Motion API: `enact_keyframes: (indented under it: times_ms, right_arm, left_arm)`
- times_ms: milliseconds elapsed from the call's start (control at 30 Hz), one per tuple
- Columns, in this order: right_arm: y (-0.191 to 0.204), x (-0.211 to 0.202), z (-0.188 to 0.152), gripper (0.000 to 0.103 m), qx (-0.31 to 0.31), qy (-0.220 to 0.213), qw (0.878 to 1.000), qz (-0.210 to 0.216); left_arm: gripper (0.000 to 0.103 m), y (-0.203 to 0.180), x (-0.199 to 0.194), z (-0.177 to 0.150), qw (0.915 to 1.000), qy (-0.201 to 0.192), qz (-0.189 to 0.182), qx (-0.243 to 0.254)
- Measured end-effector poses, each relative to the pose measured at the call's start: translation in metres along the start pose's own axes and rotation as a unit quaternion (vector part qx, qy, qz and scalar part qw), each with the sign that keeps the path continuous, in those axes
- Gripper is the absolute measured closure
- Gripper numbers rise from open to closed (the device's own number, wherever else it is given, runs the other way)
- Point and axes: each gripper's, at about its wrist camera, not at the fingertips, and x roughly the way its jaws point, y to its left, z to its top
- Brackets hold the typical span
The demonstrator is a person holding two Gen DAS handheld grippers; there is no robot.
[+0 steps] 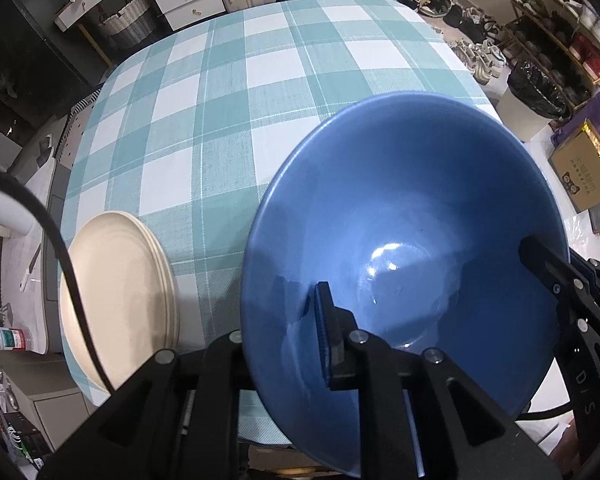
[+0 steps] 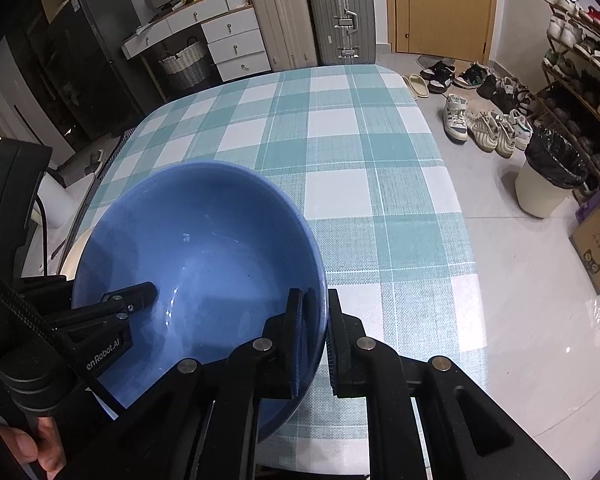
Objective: Organize plates and bowls
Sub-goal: 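Lower the held blue bowl into the nested blue bowls with both grippers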
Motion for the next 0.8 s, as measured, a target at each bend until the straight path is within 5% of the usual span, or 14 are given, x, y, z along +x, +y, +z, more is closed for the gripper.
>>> enact_keyframes:
  times_ms: [200,400,800]
  right_arm:
    - [0.002,0.001,0.0,0.092,-0.012,-0.003,1.0,-0.001]
    - [-0.001,0.002,0.001,0.092,-0.005,-0.004,1.0,0.008]
    - [0.001,0.006,0.002,0.092,-0.003,-0.003,1.0,0.008]
  left_arm:
    - [0.087,-0.004,-0.001,0.0,0.9998,0.008,0.017,0.012]
    - [0.073,-0.011,-0.002,-0.002,0.9997,0.008,0.022,0.008]
    - [0.073,-0.007,-0.006,-0.003,0.9998,0.001,0.018,0.003]
